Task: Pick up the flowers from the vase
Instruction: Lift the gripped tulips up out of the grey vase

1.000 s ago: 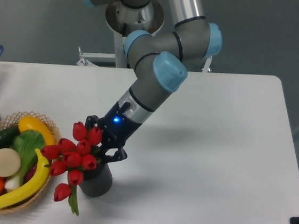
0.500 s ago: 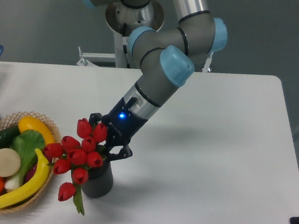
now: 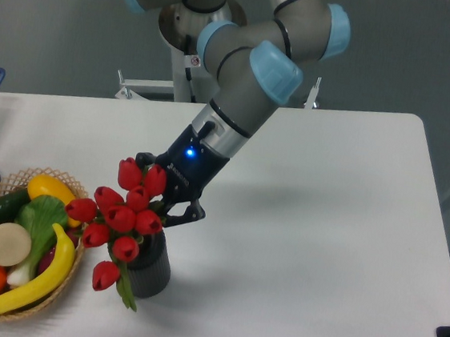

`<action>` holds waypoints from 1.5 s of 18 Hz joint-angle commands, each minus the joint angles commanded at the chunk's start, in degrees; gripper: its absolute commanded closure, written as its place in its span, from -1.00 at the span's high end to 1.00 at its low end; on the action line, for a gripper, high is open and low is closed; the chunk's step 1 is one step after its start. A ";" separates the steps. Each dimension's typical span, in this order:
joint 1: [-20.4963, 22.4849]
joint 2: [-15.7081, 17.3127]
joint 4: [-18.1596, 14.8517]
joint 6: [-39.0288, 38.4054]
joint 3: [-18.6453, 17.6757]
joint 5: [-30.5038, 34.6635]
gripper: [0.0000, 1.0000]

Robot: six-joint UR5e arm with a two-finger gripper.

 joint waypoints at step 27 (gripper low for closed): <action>3.86 7.03 -0.26 -14.69 9.15 -2.65 -0.64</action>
